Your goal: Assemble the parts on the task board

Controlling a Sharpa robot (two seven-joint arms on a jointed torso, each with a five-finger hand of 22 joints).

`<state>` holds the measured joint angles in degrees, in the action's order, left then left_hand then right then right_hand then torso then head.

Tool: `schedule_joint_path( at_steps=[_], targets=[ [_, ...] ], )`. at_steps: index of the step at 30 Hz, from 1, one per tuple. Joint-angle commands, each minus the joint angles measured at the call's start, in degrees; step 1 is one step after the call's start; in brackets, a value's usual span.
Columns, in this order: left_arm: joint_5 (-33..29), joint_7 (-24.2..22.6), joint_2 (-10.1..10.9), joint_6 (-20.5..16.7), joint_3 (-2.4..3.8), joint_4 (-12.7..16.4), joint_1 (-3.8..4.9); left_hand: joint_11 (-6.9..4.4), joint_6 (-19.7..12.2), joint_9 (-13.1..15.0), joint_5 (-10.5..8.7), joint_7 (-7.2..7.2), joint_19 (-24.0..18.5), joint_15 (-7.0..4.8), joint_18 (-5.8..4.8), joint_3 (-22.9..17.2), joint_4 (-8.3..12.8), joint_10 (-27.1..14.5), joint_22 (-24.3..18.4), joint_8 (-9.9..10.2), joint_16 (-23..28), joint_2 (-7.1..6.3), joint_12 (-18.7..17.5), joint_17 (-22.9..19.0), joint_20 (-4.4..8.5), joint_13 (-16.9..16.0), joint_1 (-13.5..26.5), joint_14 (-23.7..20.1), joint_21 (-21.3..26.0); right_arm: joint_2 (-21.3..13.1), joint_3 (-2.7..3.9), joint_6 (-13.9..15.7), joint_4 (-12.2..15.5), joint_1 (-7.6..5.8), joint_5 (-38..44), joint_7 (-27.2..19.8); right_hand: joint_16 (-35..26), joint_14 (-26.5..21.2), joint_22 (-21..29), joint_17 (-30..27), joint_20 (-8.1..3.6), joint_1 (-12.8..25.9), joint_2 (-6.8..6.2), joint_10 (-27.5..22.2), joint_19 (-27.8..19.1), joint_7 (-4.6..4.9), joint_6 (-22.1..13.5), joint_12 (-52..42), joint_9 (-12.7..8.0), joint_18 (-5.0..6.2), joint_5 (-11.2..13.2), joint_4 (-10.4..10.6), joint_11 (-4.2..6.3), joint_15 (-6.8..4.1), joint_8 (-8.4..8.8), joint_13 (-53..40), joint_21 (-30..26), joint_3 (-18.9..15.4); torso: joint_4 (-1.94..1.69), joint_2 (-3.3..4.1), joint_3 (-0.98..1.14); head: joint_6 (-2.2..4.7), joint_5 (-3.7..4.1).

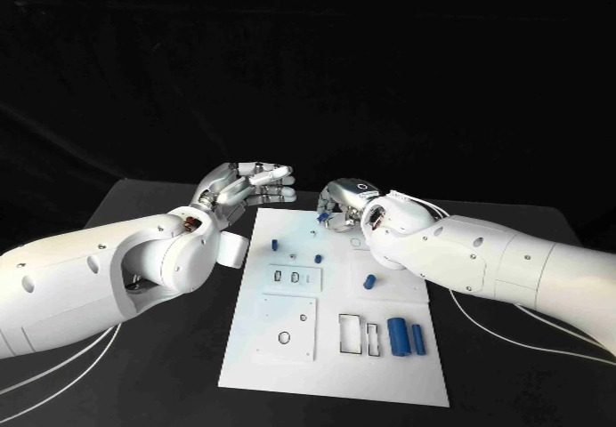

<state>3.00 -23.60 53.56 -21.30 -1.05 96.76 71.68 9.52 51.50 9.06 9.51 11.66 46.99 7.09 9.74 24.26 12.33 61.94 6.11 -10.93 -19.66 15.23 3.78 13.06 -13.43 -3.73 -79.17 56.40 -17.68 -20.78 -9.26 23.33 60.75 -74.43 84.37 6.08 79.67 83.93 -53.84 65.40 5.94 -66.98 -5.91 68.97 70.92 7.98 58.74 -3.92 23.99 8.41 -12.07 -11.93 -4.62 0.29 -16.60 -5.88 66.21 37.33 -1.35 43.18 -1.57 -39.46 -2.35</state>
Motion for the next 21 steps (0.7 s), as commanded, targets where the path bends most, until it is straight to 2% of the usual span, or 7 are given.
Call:
schedule_joint_path(
  at_steps=[1,12,21],
  targets=[
    [-0.1,-0.6,-0.1,1.0,0.07,0.2,0.21,-0.04,-0.2,0.1,-0.23,0.0,-0.2,0.21,0.71,0.2,0.1,-0.3,-0.1,0.2,0.2,0.34,-0.2,0.1,-0.31,0.0,0.0,-0.4,0.3,0.3,0.03,-0.3,-0.2,0.03,0.1,-0.5,0.4,1.8,-0.1,0.1,-0.07,-0.1,-0.53,-0.2,0.2,0.08,-0.2,0.2,0.1,-0.85,-0.3,0.1,-0.16,-0.13,-0.08,-0.1,0.3,0.3,0.08,-0.02,-0.01,-0.02,-0.15],
    [-0.1,-0.5,-0.2,0.9,0.07,0.2,0.53,-0.01,-0.3,0.1,-0.24,0.02,-0.2,0.23,0.72,0.5,0.4,-0.4,-0.1,0.2,0.3,0.53,-0.2,0.2,-0.33,0.0,0.0,-0.4,0.3,1.0,0.03,-0.3,-0.9,0.1,0.1,-0.7,0.4,1.8,-0.1,0.1,-0.03,0.0,-0.73,-0.4,0.1,0.14,-0.4,0.3,0.2,-0.85,-0.3,0.1,-0.23,-0.07,-0.01,0.0,0.3,0.4,0.06,0.0,0.04,-0.23,-0.34],
    [-0.1,-0.5,-0.3,0.9,0.07,0.2,0.66,-0.01,-0.3,0.1,-0.24,0.02,-0.2,0.23,0.72,0.5,0.4,-0.4,-0.1,0.2,0.3,0.53,-0.2,0.2,-0.33,0.0,0.0,-0.4,0.3,1.5,0.03,-0.9,-1.5,0.11,0.1,-0.7,0.6,1.7,-0.1,0.0,0.18,0.2,-1.4,-1.3,-0.2,0.41,-1.2,0.4,0.3,-0.82,0.0,0.2,-0.54,0.19,0.34,0.2,0.3,0.8,0.12,-0.03,0.02,-0.37,-0.57]
  ],
)
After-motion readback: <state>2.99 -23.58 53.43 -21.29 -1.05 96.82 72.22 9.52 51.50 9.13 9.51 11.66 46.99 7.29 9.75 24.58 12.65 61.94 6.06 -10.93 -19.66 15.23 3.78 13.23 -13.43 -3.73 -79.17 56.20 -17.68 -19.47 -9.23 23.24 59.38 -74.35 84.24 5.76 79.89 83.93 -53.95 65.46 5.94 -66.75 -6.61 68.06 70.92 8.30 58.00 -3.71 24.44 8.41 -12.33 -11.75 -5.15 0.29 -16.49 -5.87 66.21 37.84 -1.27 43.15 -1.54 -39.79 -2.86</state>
